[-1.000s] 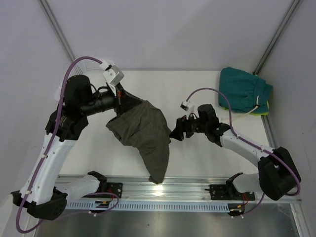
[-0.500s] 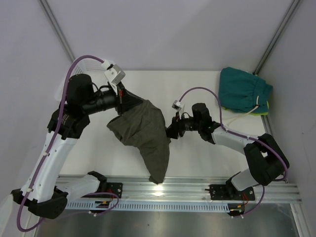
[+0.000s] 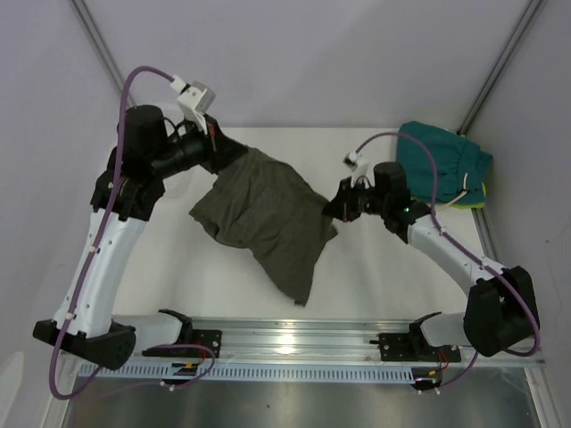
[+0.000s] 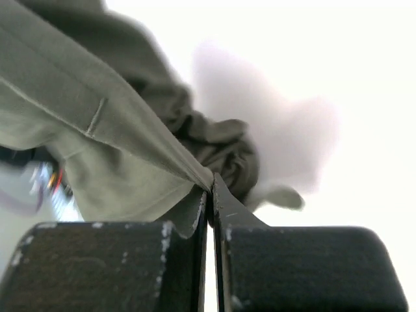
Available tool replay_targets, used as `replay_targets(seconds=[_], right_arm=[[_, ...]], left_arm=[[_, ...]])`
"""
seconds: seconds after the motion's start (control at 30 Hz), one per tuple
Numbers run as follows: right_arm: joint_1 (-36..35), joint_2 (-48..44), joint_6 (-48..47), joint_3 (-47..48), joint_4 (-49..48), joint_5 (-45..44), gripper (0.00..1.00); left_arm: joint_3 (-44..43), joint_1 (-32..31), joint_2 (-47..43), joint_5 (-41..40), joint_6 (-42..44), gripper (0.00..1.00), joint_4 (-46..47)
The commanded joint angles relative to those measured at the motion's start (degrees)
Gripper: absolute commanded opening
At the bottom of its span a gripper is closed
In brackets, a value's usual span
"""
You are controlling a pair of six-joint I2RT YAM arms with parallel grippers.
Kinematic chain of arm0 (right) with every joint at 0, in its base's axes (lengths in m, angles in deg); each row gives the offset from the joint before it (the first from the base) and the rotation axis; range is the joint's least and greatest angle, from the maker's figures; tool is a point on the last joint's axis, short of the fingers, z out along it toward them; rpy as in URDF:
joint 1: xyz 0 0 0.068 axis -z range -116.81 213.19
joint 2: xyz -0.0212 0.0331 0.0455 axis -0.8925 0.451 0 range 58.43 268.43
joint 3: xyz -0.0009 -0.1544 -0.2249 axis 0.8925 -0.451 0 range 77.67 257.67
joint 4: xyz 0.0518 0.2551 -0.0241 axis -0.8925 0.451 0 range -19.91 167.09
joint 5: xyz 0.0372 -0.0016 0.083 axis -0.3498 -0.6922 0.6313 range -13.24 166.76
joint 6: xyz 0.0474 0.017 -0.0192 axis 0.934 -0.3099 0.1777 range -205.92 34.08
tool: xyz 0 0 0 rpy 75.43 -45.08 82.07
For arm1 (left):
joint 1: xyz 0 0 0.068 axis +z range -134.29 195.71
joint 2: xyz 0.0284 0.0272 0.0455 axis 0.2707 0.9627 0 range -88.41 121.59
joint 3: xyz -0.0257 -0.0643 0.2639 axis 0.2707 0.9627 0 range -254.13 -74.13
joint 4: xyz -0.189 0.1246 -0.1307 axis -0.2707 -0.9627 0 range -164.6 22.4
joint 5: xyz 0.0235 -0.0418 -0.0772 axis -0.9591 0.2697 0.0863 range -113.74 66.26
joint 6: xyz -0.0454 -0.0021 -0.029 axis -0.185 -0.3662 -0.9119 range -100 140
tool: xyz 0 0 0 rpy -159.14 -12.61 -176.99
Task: Fold and stack the shorts
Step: Flatten the shorts out
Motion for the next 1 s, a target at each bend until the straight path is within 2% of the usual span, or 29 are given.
replay_targets(seconds=[0.0, 0.03, 0.07, 0.1, 0.17, 0.2, 0.3, 0.37, 0.4, 0.43, 0.5, 0.53, 0.57, 0.6, 0.63, 0.7, 0.73, 0.8, 0.87, 0.97], right_arm=[[4.06, 0.69, -4.68, 16.63, 15.47, -8.82, 0.00], [6.07, 2.09, -5.13, 20.36, 17.16, -10.22, 0.00], [7.05, 5.50, -5.05, 24.31, 18.57, -11.28, 0.00], [7.84, 7.27, -5.14, 32.36, 20.85, -12.25, 0.00], [9.34, 12.97, -5.49, 41.88, 23.58, -15.15, 0.00], [9.52, 14.66, -6.10, 51.15, 26.55, -16.46, 0.00], [9.43, 18.09, -6.63, 60.98, 30.78, -19.37, 0.00], [8.56, 17.14, -7.51, 61.37, 32.03, -21.04, 0.00], [7.94, 14.18, -7.94, 59.09, 31.86, -21.74, 0.00], [7.41, 11.80, -8.64, 51.07, 30.90, -22.53, 0.00], [6.27, 6.53, -8.13, 40.41, 26.18, -23.68, 0.00], [6.18, 1.63, -7.34, 35.13, 24.92, -24.12, 0.00], [6.00, -0.42, -5.25, 26.38, 24.48, -24.21, 0.00], [5.31, -2.36, -4.62, 22.37, 24.56, -23.95, 0.00], [4.34, -5.77, -4.17, 18.85, 24.82, -24.82, 0.00], [0.74, -8.51, -1.98, 10.49, 26.58, -27.10, 0.00], [-0.58, -10.62, -1.19, 8.55, 27.37, -27.81, 0.00], [-5.04, -12.12, 0.83, 4.16, 29.03, -29.48, 0.00], [-7.26, -12.40, 1.71, 2.65, 30.27, -31.24, 0.00], [-10.07, -10.47, 1.81, 1.15, 29.49, -30.28, 0.01]], left_arm=[[-7.44, 2.43, 6.36, -2.49, -3.54, 0.00, 4.74], [-13.98, 2.79, 8.82, -3.19, -3.10, 0.00, 4.04], [-16.66, 3.14, 13.81, -3.37, -3.01, 0.00, 3.60], [-19.30, 3.92, 16.29, -3.55, -3.27, 0.00, 2.98], [-30.35, 4.81, 20.78, -3.72, -4.67, 0.00, 2.71], [-34.05, 5.94, 23.67, -3.98, -5.38, 0.00, 3.76], [-33.75, 6.83, 23.10, -5.39, -6.35, 0.00, 7.53], [-30.85, 6.83, 20.82, -5.31, -6.17, 0.00, 11.93], [-22.22, 6.74, 19.15, -3.91, -6.35, 0.00, 13.85], [-17.87, 6.74, 13.91, -3.38, -6.87, 0.00, 18.83], [2.54, 6.31, 6.51, -2.24, -7.84, 0.00, 26.14], [7.52, 6.13, -1.53, -2.23, -8.63, 0.00, 29.66], [17.58, 5.95, -5.26, -2.32, -8.90, 0.00, 35.09], [21.85, 5.52, -8.78, -2.06, -9.07, 0.00, 36.36], [31.38, 5.17, -11.86, -1.88, -8.90, 0.00, 36.55], [36.81, 4.46, -20.48, -1.70, -9.07, 0.00, 33.66], [44.23, 4.28, -23.38, -2.22, -9.68, 0.01, 32.78], [48.16, 4.11, -31.82, -3.37, -10.65, 0.00, 29.19], [53.78, 4.02, -38.39, -5.64, -10.74, 0.00, 25.84], [57.30, 4.02, -43.69, -9.24, -10.48, 0.00, 20.83]])
